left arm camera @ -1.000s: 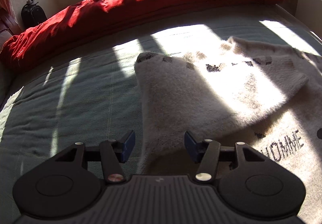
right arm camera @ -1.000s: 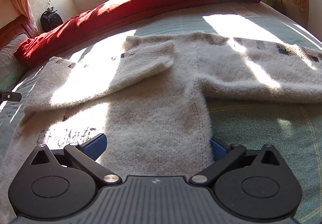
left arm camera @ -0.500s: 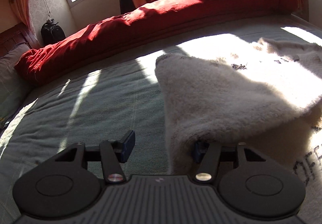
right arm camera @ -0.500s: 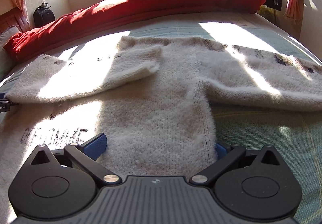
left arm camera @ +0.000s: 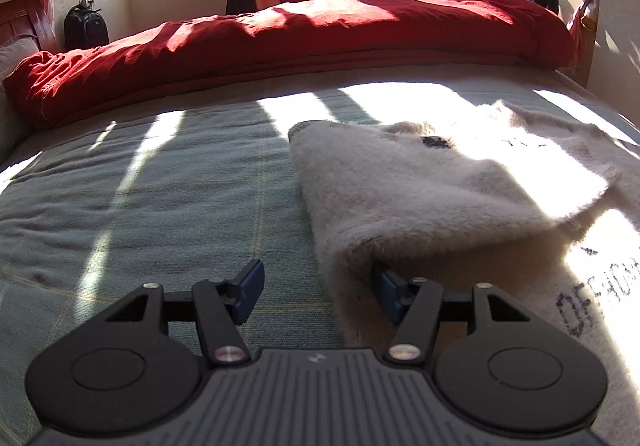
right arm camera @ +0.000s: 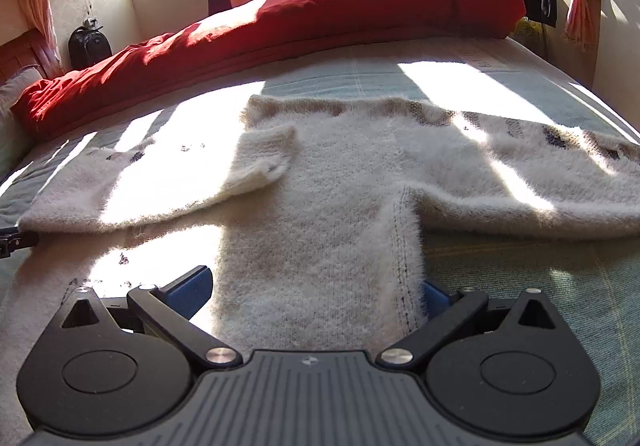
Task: Fold clothes
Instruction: 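Move the right tool to the other sleeve cuff and close it, then carry the gripped sleeve across the sweater body with the right tool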
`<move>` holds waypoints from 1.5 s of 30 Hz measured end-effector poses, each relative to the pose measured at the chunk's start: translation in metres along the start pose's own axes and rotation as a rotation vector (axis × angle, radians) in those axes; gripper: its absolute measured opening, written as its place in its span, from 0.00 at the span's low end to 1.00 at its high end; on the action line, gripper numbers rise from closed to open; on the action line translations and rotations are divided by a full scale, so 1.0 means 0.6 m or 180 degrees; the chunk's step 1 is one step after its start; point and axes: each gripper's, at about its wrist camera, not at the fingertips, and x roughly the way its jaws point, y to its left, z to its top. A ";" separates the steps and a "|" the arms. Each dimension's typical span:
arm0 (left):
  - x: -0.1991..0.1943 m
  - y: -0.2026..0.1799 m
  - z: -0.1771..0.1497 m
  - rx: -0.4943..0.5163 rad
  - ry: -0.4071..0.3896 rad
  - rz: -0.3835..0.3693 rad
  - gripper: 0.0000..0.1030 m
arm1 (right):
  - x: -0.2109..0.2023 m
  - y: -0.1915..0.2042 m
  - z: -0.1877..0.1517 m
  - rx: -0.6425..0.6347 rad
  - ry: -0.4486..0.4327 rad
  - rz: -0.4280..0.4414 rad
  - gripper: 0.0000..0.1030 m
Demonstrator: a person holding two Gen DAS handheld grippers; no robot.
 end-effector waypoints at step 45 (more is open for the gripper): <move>0.058 0.050 -0.027 -0.0319 0.0005 -0.0265 0.76 | 0.172 -0.003 0.106 0.1448 0.0156 0.0879 0.08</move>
